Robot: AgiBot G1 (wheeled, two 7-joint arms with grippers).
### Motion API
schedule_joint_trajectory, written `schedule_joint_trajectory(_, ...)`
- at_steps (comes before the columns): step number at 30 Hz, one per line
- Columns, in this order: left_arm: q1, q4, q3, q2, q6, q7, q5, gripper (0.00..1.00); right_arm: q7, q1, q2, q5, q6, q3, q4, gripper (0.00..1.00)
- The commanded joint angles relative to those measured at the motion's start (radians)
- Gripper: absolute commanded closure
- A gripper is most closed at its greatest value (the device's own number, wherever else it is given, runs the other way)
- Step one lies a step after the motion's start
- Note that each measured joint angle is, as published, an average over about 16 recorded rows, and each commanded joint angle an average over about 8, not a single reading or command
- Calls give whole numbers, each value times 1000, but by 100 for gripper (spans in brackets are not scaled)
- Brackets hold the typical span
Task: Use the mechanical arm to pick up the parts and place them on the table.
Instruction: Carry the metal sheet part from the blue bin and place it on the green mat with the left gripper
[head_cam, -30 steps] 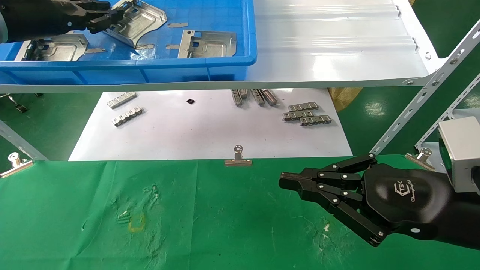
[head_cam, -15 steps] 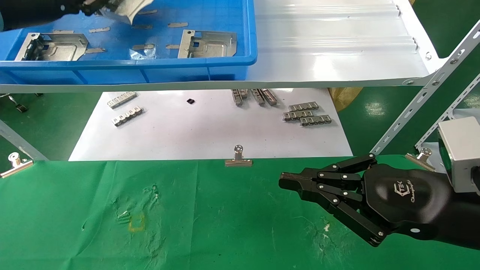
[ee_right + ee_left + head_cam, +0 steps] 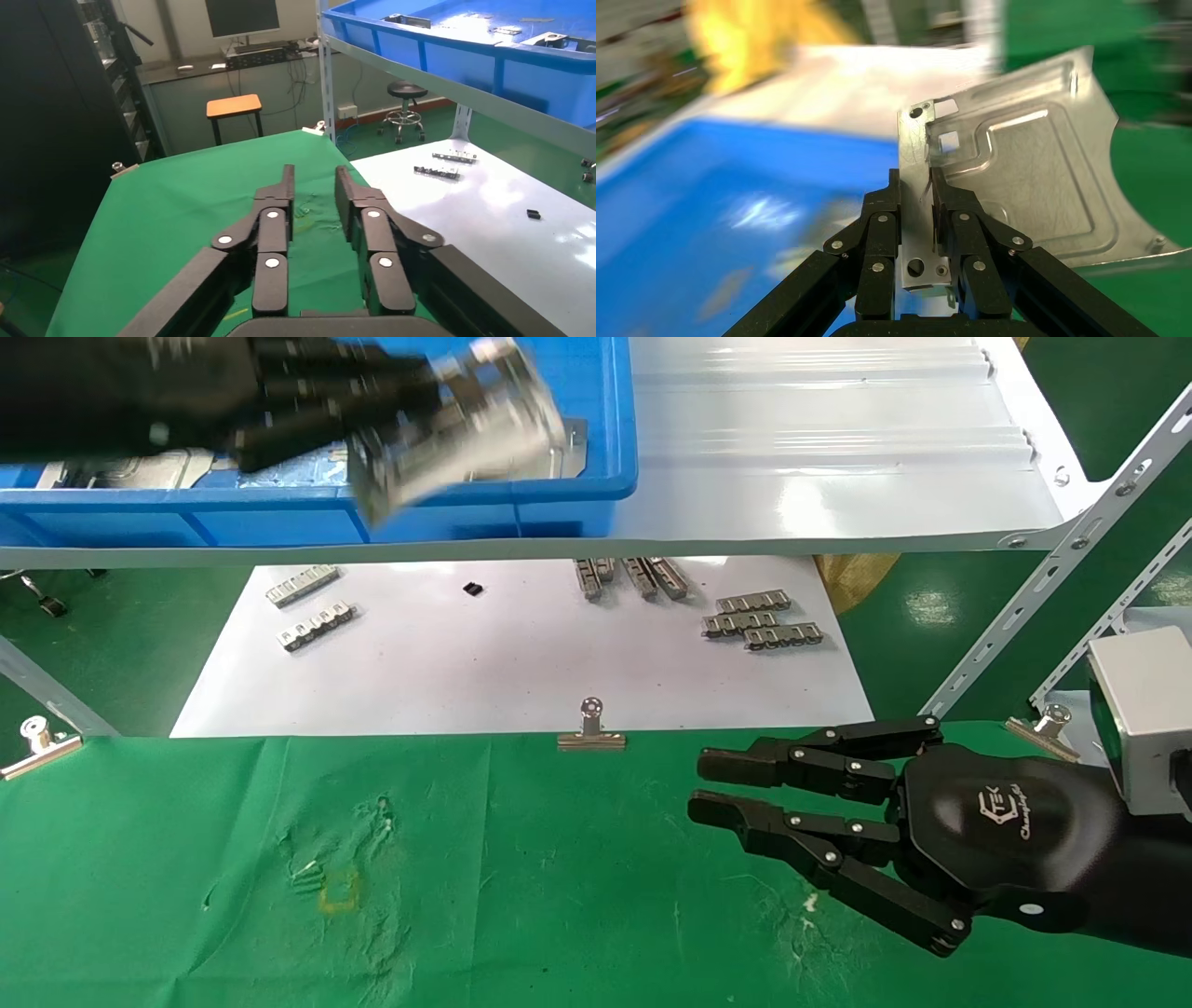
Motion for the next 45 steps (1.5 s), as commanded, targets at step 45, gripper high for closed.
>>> schedule_joint_trajectory(45,500,-206,327,-242,-57,877,-201,100,0,0,0,0,0,0,0,0)
